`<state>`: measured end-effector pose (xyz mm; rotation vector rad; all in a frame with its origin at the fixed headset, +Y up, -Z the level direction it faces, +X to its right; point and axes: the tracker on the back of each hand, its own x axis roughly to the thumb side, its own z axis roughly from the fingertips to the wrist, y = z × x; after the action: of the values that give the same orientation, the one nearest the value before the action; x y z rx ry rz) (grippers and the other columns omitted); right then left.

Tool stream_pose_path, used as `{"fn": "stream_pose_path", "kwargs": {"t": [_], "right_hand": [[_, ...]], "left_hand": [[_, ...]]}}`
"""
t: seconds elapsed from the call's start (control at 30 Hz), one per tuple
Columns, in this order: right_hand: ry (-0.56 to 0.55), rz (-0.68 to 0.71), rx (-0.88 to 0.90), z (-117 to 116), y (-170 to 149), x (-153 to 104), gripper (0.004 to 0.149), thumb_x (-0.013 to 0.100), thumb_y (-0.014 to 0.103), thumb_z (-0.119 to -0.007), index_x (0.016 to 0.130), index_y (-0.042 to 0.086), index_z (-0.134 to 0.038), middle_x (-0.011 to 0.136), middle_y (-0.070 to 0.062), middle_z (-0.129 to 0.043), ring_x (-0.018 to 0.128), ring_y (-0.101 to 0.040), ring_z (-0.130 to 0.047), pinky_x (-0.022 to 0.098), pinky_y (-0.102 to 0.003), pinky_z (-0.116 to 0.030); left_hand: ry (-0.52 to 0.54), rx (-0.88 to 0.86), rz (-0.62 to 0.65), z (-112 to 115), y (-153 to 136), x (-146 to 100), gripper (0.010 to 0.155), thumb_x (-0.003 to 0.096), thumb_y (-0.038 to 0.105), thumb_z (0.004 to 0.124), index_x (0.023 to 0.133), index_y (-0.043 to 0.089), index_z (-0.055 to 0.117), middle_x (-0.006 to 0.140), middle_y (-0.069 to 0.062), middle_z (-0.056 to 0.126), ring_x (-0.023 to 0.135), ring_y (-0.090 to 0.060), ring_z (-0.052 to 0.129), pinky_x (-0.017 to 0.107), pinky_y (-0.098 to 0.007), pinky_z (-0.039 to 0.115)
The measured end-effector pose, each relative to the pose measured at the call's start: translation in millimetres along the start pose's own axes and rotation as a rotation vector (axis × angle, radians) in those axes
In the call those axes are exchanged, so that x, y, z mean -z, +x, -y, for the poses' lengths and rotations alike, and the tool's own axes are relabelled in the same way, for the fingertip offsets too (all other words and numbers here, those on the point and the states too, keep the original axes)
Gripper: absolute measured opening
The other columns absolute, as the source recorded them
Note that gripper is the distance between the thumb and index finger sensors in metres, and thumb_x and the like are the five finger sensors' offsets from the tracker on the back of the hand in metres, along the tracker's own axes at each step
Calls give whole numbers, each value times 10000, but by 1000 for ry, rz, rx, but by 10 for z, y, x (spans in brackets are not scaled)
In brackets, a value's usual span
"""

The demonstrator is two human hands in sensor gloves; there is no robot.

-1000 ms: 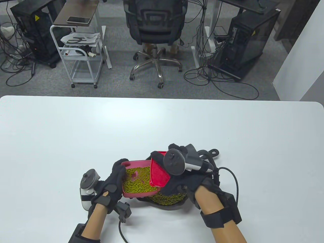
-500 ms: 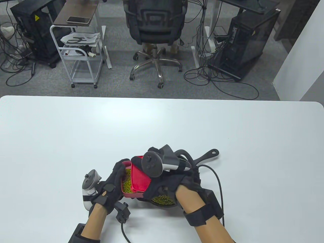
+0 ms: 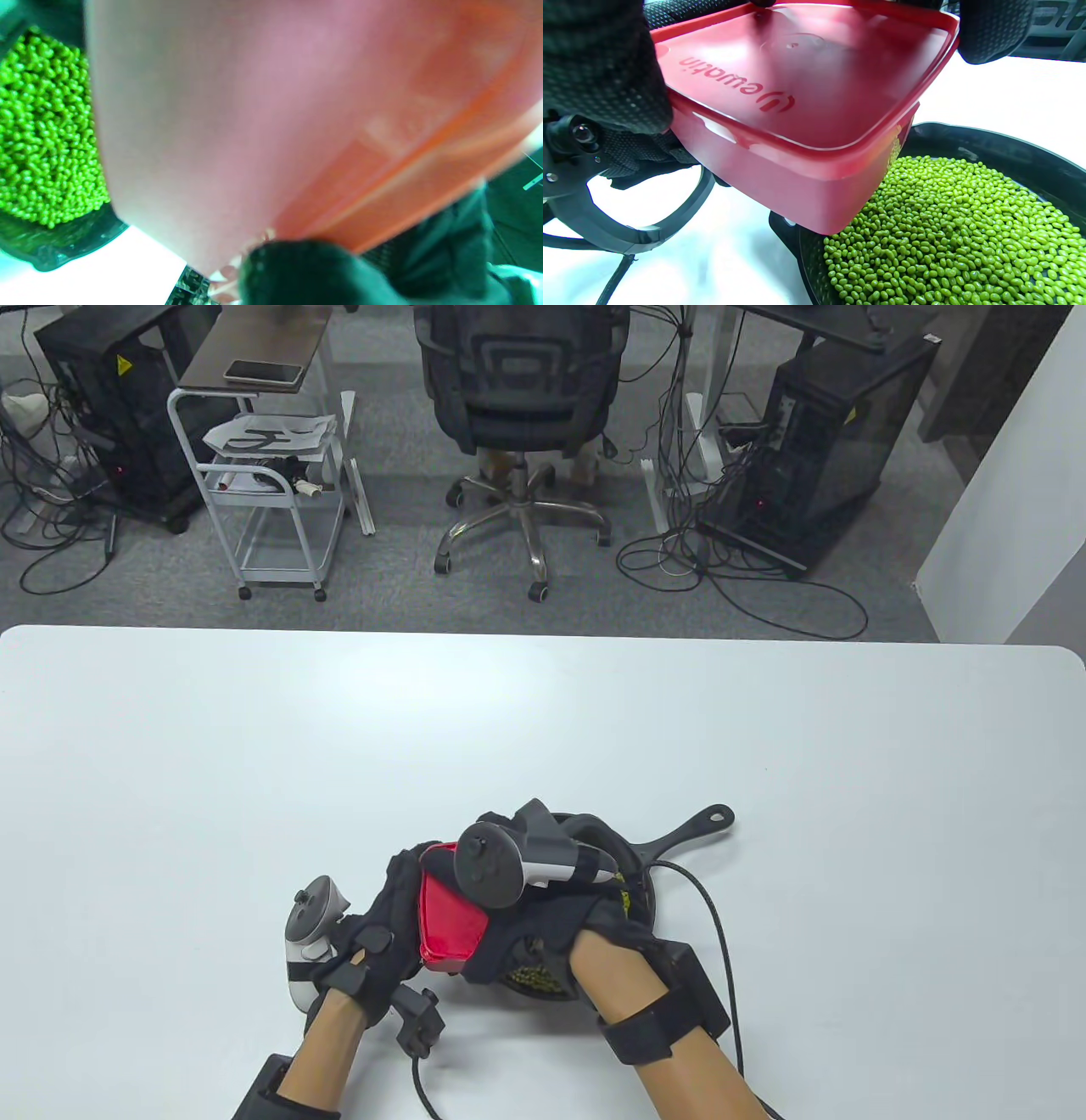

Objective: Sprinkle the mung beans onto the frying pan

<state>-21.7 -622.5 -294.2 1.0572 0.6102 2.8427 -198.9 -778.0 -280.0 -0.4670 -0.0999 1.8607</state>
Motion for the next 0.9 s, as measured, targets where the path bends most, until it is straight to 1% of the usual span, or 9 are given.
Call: {"fn": "stream_pose_path", "kwargs": {"t": [0.13,0.27,0.4,0.43,0.53,0.7,0.8,0.87,0.9], "right_hand": [[-3,12,-2,-16,8,-1,1088,359,615,-1030,1149,372,-322,1210,-321,-180,1047,-616,-273,648,-790,-561],[-5,15,2,-23,7,-11,1087,364,608,-1030,1155,339,-335,1208,-318,-178,1049,-612,-269,651,-788,-557],[-32,33,4,-37,-3,-24,1090,361,601,-1037,1154,342,-335,1205,-319,-184,1046,-609,-276,652,-783,-561],[-28,24,0,-42,-4,-31,1090,360,601,-1036,1151,359,-327,1208,-311,-177,1050,-604,-270,658,-781,-557],[-37,32,-2,-61,-16,-29,1069,364,606,-1029,1150,346,-354,1209,-310,-184,1050,-606,-276,657,-777,-563],[-22,20,27,-61,-46,-19,1041,367,596,-1022,1147,337,-384,1219,-290,-212,1056,-596,-290,660,-769,-564],[-43,29,55,-84,-93,-31,1000,370,611,-996,1141,330,-424,1234,-262,-238,1065,-582,-301,666,-758,-563],[-82,41,81,-100,-128,-53,1004,364,617,-992,1142,308,-438,1237,-247,-254,1069,-569,-301,669,-753,-562],[-124,50,123,-109,-177,-84,988,375,620,-978,1141,305,-439,1237,-240,-282,1071,-564,-306,671,-747,-565]], "left_hand": [[0,9,2,1,-3,0,850,455,817,481,1105,287,342,1080,-196,486,638,-417,852,345,-447,860],[-10,9,4,3,-5,1,874,455,824,474,1112,268,326,1086,-199,473,646,-422,841,350,-452,852],[-31,0,-4,17,-14,16,864,460,819,463,1112,273,311,1090,-198,450,658,-423,827,357,-451,846],[-30,0,-6,19,-10,15,858,463,811,475,1111,276,307,1093,-198,442,664,-429,819,363,-459,839],[-18,16,-5,18,-7,19,864,460,821,485,1110,280,312,1091,-197,447,662,-426,821,360,-458,840],[-22,18,-9,8,-27,31,853,474,811,561,1108,289,333,1091,-188,472,652,-413,844,355,-449,854],[-11,12,-4,-13,-38,44,839,478,797,606,1103,288,371,1078,-192,508,619,-410,870,325,-435,865],[-19,12,-1,-15,-40,50,827,483,791,601,1102,295,369,1078,-189,512,622,-406,878,326,-431,867],[-11,11,3,-7,-37,51,824,482,790,603,1102,297,376,1077,-189,520,621,-407,881,325,-435,866]]}}
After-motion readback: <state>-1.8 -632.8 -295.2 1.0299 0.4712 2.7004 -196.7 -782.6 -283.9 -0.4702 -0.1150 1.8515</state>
